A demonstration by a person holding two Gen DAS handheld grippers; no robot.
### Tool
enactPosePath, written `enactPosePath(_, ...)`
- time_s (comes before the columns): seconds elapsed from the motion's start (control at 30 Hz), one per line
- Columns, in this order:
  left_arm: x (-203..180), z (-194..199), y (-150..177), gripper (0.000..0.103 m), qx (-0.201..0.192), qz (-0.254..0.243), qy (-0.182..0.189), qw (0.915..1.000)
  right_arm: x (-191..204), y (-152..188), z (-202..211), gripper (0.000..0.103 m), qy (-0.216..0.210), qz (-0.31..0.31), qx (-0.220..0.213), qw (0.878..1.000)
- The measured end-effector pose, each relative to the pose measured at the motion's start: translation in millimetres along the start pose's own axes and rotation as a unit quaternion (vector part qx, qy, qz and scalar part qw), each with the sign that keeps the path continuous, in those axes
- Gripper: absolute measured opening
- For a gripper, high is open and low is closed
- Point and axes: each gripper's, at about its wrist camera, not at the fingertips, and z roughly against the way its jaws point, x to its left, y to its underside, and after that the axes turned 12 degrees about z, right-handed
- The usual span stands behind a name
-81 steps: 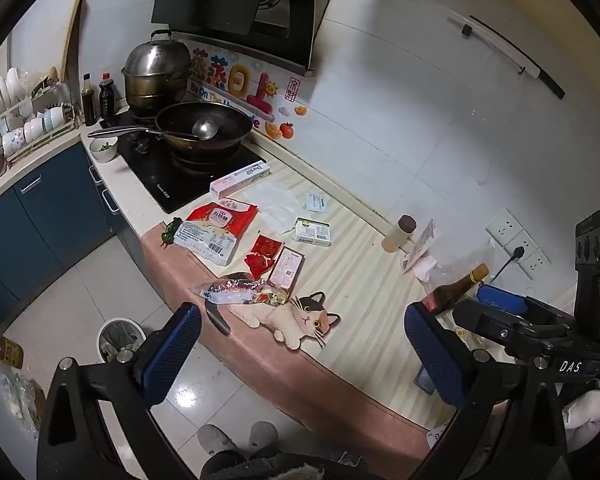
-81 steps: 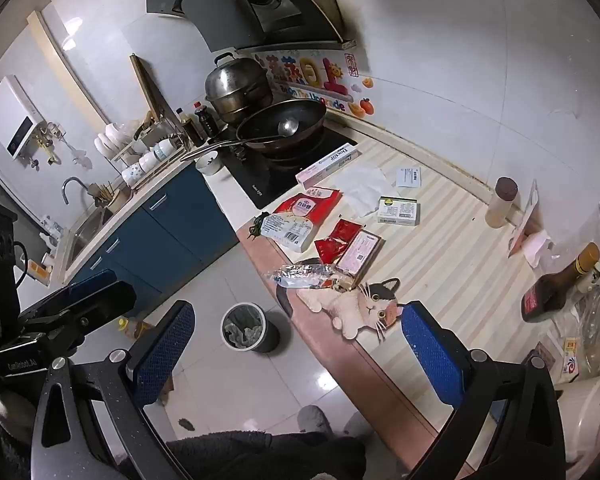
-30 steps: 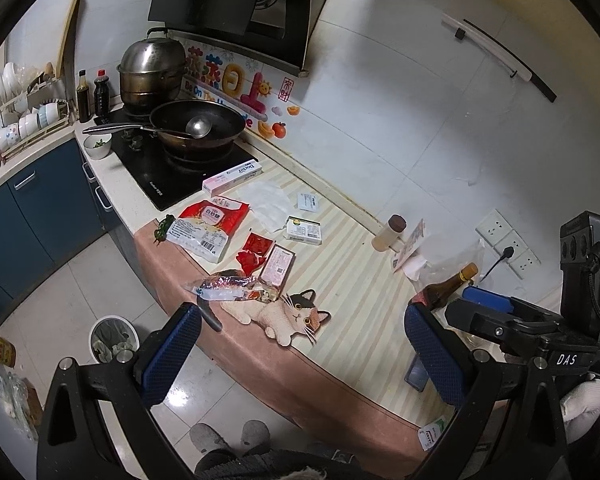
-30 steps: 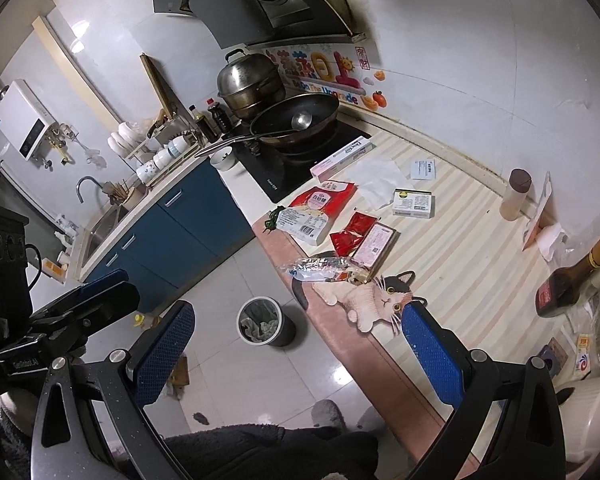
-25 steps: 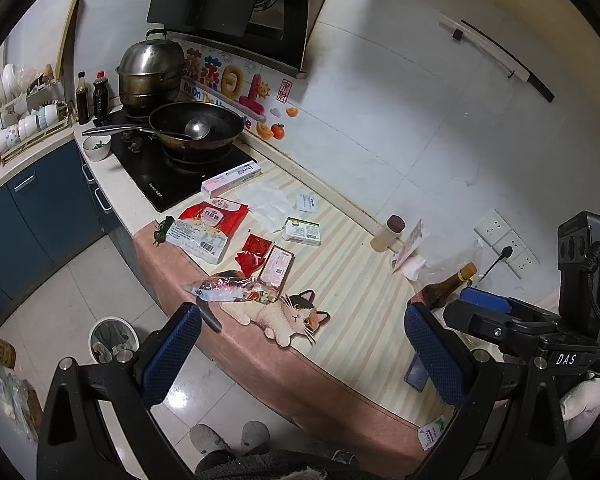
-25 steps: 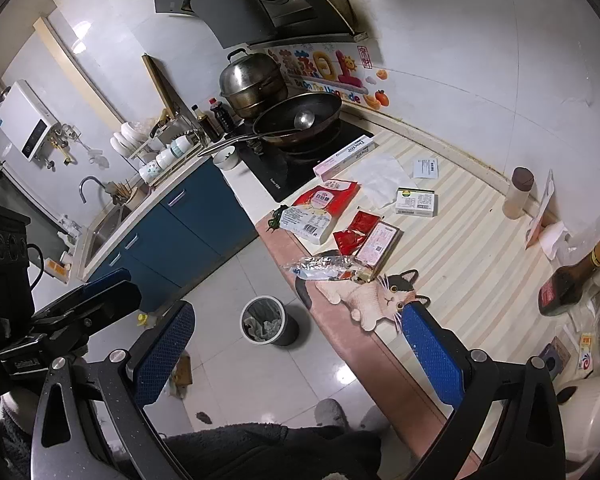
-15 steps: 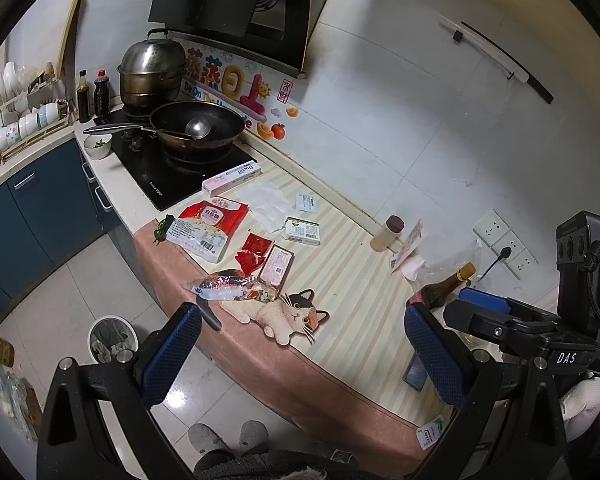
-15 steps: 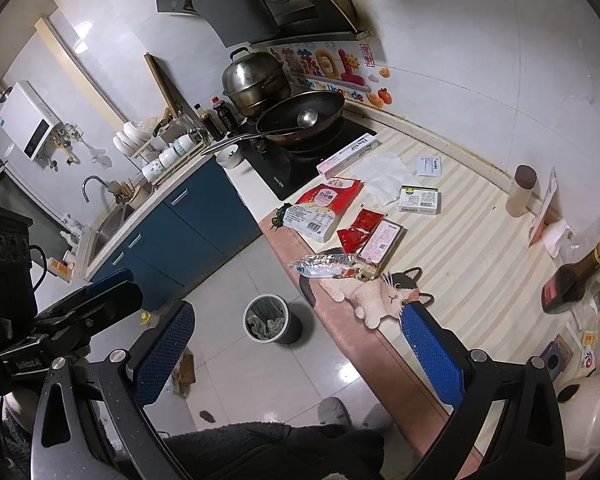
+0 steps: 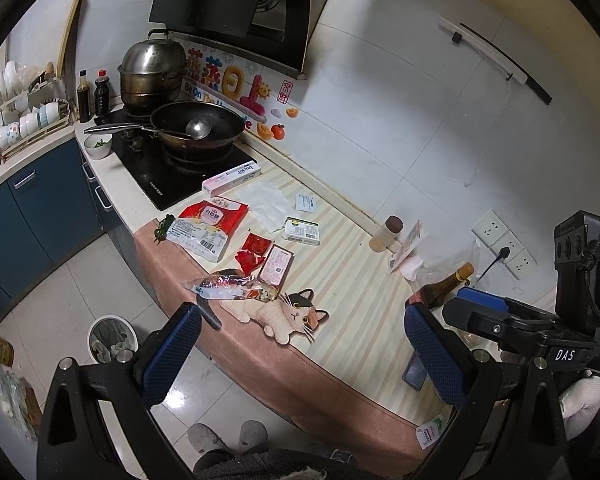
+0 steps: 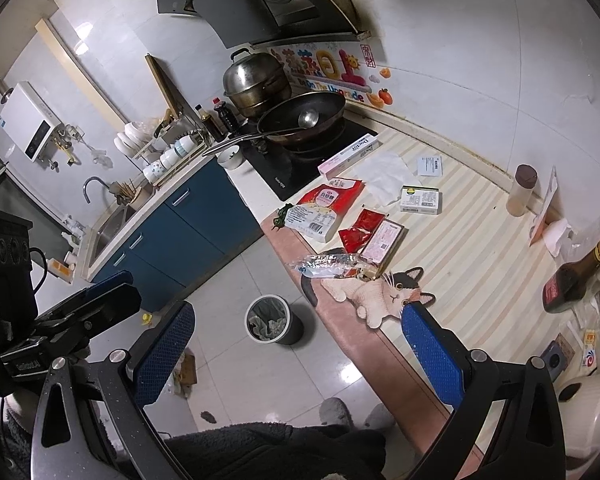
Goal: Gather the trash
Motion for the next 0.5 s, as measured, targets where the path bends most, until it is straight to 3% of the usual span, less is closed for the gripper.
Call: enactPosePath(0.5,0.8,1.4,0.7,0.103,0.001,0.001,0.002,1.0,2.0,-7.6,0.6,0.103,-0.009,0.002,0.001,1.0)
